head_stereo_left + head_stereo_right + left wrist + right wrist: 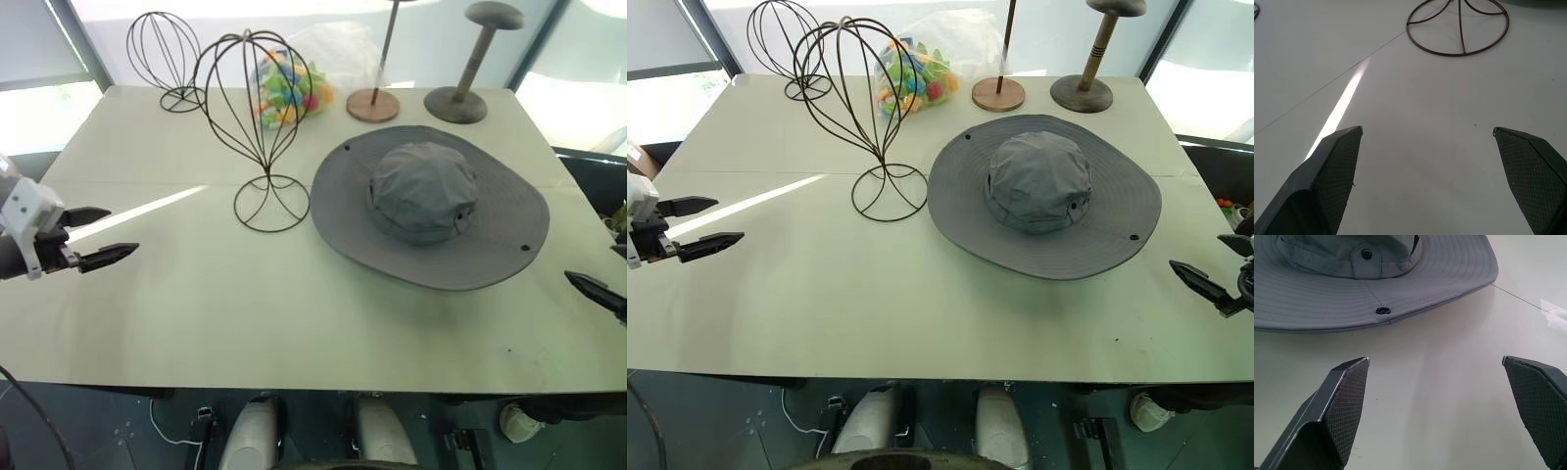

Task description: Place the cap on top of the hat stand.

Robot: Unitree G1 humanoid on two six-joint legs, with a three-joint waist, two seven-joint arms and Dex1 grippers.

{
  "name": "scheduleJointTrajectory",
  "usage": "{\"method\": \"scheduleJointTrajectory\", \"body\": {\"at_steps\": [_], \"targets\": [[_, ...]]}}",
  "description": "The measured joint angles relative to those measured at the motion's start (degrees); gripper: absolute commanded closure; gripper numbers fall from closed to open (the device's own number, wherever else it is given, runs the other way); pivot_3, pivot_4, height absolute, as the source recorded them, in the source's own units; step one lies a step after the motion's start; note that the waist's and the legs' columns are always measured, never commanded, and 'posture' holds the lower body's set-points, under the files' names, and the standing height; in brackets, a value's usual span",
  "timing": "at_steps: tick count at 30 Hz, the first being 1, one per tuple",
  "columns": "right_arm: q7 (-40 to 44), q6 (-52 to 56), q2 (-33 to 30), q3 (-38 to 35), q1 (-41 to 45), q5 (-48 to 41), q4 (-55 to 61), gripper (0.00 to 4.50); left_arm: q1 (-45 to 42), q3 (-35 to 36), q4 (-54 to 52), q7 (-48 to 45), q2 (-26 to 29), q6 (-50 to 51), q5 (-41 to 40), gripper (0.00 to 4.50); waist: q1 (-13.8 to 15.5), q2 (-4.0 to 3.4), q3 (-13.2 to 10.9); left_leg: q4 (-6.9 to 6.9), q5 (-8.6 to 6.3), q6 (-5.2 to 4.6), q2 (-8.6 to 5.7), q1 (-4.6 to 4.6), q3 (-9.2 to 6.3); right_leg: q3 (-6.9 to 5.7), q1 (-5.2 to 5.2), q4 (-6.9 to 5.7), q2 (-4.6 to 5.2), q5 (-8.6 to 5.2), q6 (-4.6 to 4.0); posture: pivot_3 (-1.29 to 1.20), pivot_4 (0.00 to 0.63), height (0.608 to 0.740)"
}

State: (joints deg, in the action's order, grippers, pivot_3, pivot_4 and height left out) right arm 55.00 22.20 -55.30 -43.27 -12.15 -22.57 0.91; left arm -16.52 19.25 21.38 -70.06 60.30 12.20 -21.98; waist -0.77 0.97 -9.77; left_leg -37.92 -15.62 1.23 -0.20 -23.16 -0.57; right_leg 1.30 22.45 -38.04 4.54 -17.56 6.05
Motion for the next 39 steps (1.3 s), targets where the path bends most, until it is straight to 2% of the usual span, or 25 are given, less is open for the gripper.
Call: {"method": "scheduleJointTrajectory", "body": {"at_steps": [9,13,18,22,24,28,33,39], "targets": [[-1.6,-1.3,0.0,0.1,2.0,1.6,-0.1,0.03,-1.3,0.0,0.1,0.2,-0.1,0.0,0.0,0.00,0.1,0.00,0.0,0.00,0.00,0.00,0.00,0.00,0.00,0.00,0.00,0.00,0.00,0.00,0.00,0.00,0.150,0.739],[-2.6,-0.3,0.0,-0.1,1.5,1.8,0.9,0.03,-3.6,-0.3,-0.7,-1.9,-0.1,4.2,-2.6,0.00,0.1,0.00,0.0,-0.01,0.00,0.00,-0.01,-0.01,0.01,-0.01,0.01,-0.03,0.00,0.00,0.00,0.00,0.150,0.739],[-2.7,2.5,-0.2,-1.0,-0.6,1.7,11.2,0.03,-6.3,-1.2,-10.0,-5.7,-0.8,12.4,-9.0,0.00,0.0,-0.03,0.0,-0.02,0.00,0.00,0.00,-0.02,0.00,0.01,0.00,-0.04,-0.01,0.00,0.01,0.00,0.150,0.739],[-3.6,3.6,-0.2,-2.3,-3.3,3.3,25.5,0.03,-6.6,-5.6,-20.9,-6.6,-3.9,17.7,-13.7,0.00,0.1,-0.03,0.0,-0.04,0.00,0.00,0.01,-0.03,-0.05,0.01,-0.01,-0.04,-0.05,0.00,0.01,0.00,0.150,0.739],[-4.0,3.9,-0.1,-2.6,-4.8,4.5,30.4,0.03,-7.1,-7.4,-23.2,-6.9,-4.6,19.1,-14.5,0.00,0.1,-0.01,0.0,-0.05,0.00,0.00,0.00,-0.04,-0.06,0.01,-0.01,-0.04,-0.06,0.00,0.01,0.00,0.150,0.739],[-4.5,1.4,0.2,-0.6,-9.8,11.1,38.4,0.03,-10.4,-10.2,-25.8,-8.2,-5.6,20.7,-15.5,0.00,0.2,0.01,0.0,-0.09,0.00,0.00,-0.03,-0.04,-0.06,0.00,-0.03,-0.03,-0.06,-0.01,0.02,0.00,0.150,0.739],[-5.9,-7.5,2.9,5.9,-18.1,23.5,43.3,0.03,-13.7,-13.6,-25.7,-9.9,-7.1,21.2,-15.8,0.00,0.1,0.02,0.0,-0.11,0.00,0.00,-0.05,-0.05,-0.05,0.02,-0.03,-0.04,-0.06,-0.02,0.04,0.00,0.150,0.739],[-12.4,-13.7,4.9,13.8,-15.0,35.3,41.0,0.03,-15.6,-16.2,-24.8,-10.4,-9.4,21.3,-15.6,0.00,-0.1,0.03,0.0,-0.16,0.00,0.00,-0.02,-0.03,-0.05,0.02,-0.03,-0.07,-0.09,-0.02,0.03,0.00,0.150,0.739]]}}
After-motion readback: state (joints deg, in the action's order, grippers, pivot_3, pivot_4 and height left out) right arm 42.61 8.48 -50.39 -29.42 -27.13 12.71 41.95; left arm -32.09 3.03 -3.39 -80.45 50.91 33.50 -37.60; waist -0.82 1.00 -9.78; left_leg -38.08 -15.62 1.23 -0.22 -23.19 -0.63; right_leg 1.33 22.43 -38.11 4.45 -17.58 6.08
